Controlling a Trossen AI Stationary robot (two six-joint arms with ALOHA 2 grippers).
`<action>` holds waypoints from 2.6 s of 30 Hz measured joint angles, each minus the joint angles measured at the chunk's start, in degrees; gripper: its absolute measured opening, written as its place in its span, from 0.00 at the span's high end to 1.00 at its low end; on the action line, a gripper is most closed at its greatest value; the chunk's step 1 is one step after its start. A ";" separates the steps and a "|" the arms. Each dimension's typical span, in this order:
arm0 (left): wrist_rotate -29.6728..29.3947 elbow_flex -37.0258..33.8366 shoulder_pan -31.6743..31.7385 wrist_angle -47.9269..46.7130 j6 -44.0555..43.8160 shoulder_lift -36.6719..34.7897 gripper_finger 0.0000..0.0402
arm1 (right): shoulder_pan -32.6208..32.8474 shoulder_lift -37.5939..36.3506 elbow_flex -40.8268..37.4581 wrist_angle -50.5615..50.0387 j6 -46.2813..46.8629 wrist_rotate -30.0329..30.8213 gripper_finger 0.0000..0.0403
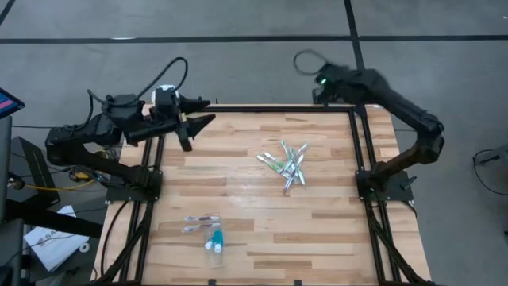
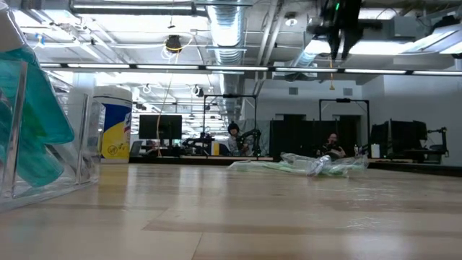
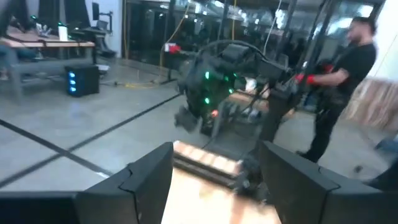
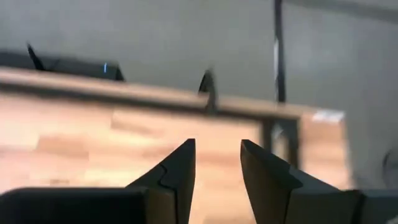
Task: Pick & Place toothbrushing station
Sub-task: Put the purple toothbrush into the transparent organizer
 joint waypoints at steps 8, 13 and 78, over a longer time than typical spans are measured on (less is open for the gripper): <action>6.25 0.04 7.54 -1.54 1.15 0.24 0.43 | 6.81 0.46 -28.75 27.97 17.76 -16.24 0.71; 14.31 0.04 10.71 -2.20 1.15 0.24 0.44 | 12.46 0.37 -37.59 28.51 30.34 -20.17 0.71; 20.79 -5.44 13.34 -4.52 -4.01 0.57 0.46 | 16.19 7.74 -41.96 41.52 33.60 -28.75 0.71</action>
